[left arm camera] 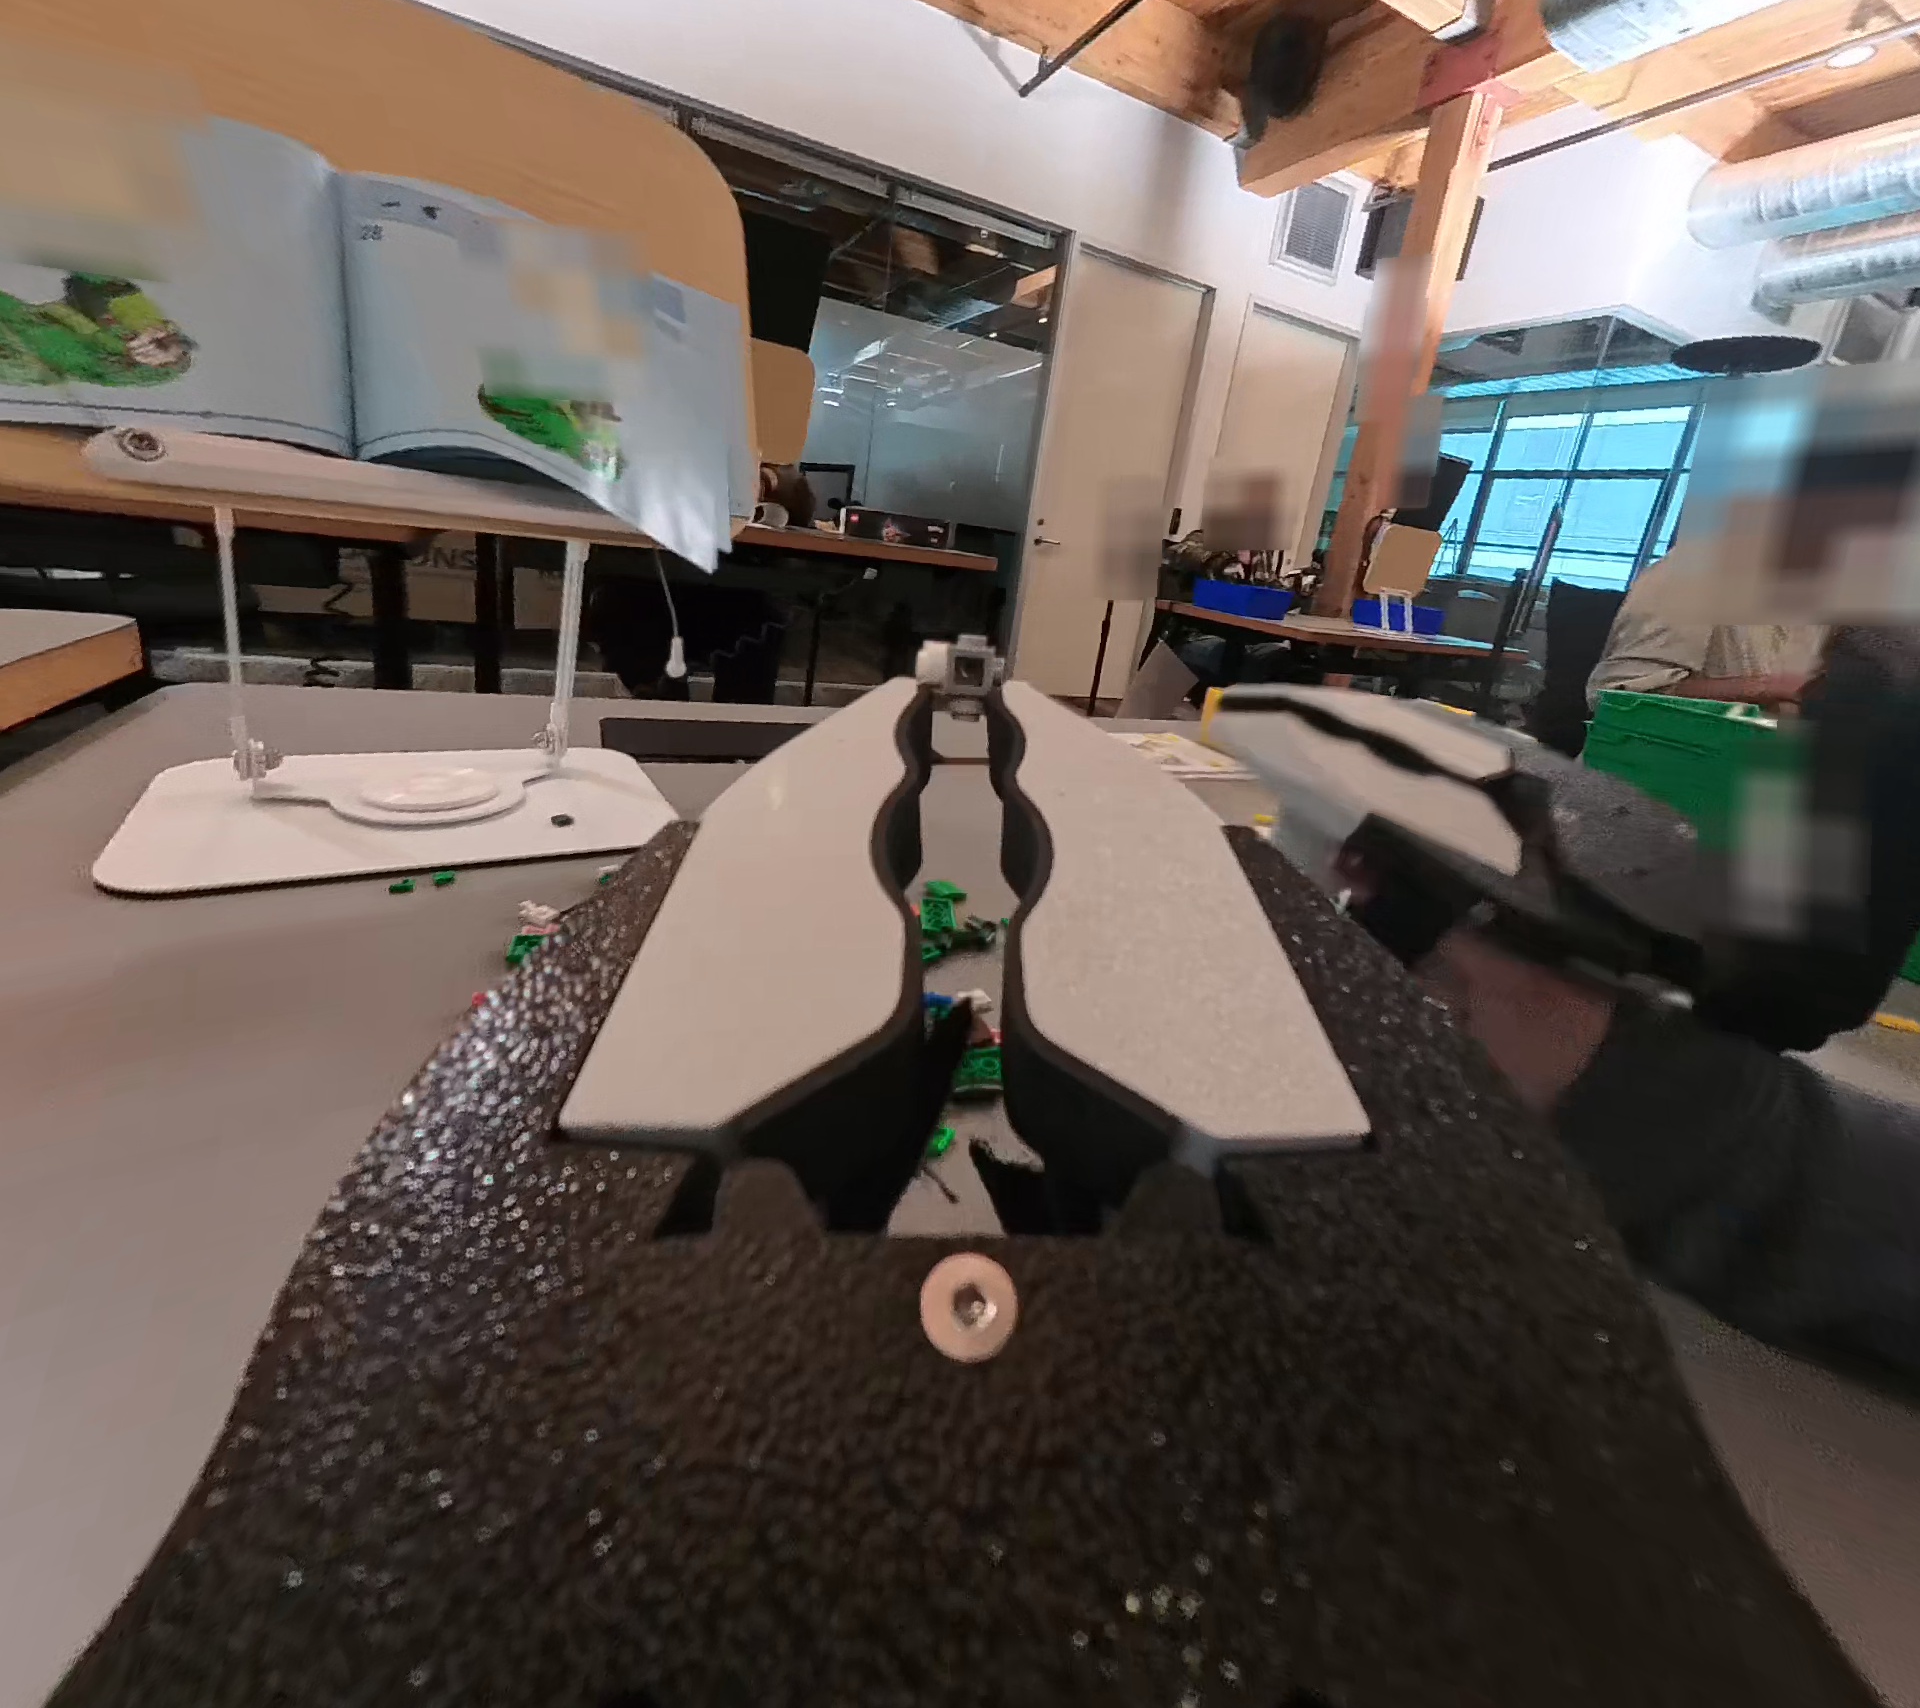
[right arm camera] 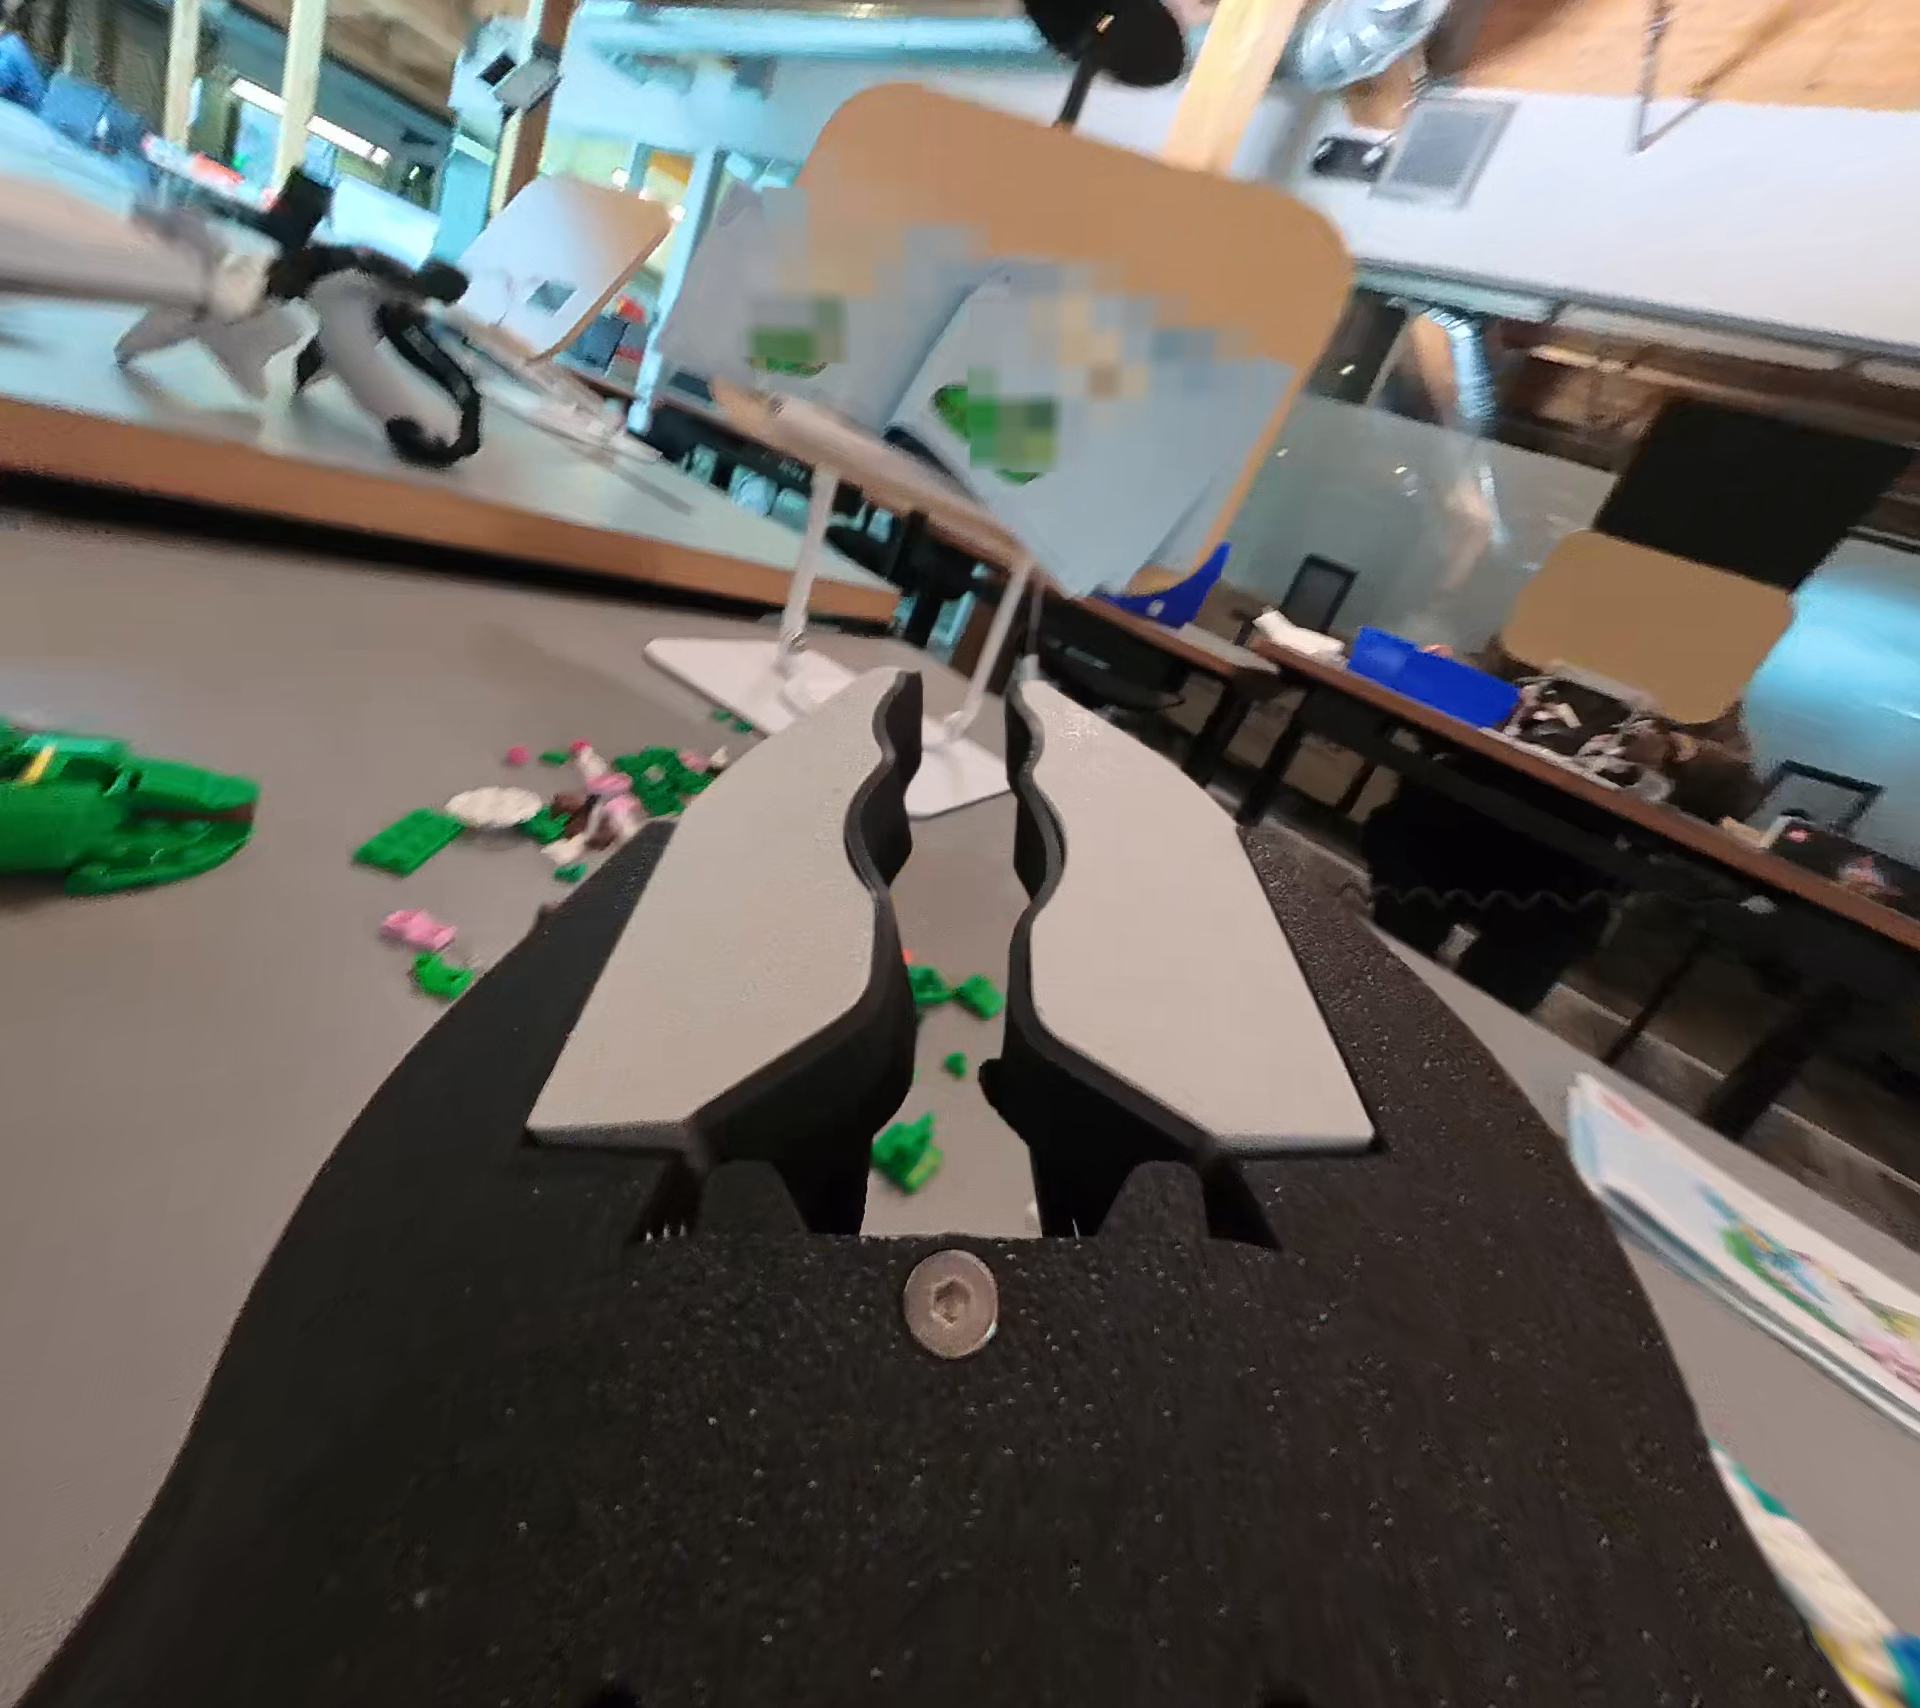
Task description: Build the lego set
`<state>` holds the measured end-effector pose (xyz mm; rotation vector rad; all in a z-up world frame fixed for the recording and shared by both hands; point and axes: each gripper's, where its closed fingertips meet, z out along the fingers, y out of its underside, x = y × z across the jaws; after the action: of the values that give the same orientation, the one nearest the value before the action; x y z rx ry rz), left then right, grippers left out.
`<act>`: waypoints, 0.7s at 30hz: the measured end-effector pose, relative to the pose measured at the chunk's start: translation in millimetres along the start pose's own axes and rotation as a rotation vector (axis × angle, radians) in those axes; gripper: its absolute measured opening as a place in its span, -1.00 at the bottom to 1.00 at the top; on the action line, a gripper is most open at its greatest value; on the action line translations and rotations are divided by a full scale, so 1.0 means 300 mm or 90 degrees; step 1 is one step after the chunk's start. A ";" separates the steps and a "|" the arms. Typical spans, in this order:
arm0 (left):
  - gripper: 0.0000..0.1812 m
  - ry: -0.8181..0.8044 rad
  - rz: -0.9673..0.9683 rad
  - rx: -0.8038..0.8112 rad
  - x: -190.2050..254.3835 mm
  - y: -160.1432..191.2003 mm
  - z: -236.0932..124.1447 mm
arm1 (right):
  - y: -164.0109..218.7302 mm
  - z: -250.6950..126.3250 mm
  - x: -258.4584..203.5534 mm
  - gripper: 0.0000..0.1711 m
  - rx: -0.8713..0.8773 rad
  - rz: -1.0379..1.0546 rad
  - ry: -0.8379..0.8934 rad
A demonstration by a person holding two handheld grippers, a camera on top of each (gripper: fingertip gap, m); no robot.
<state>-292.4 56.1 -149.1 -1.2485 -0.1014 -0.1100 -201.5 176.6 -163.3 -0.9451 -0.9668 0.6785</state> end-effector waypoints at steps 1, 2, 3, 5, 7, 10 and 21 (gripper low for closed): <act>-0.89 0.000 -0.004 -0.004 -0.005 0.002 -0.002 | -0.030 -0.017 0.043 -0.82 0.016 0.003 0.014; -0.89 0.004 -0.005 -0.009 -0.005 0.005 -0.002 | -0.058 -0.034 0.089 -0.81 0.028 0.000 0.024; -0.89 0.008 -0.003 -0.015 0.000 0.009 0.001 | -0.080 -0.050 0.136 -0.82 0.031 -0.007 0.032; -0.89 0.018 0.003 -0.028 0.014 0.023 0.012 | -0.103 -0.081 0.232 -0.82 0.016 -0.025 0.037; -0.90 0.037 -0.007 -0.038 0.037 0.039 0.028 | -0.088 -0.104 0.298 -0.84 -0.031 -0.030 -0.003; -0.89 0.073 -0.055 -0.042 0.079 0.059 0.049 | 0.008 -0.137 0.341 -0.86 -0.158 -0.001 -0.109; -0.89 0.069 -0.086 -0.086 0.136 0.134 0.069 | 0.325 -0.172 0.287 -0.86 -0.434 -0.048 -0.379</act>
<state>-246.8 87.3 -174.8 -1.3678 -0.0852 -0.3053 -125.4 272.5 -231.0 -1.3169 -1.8242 0.5802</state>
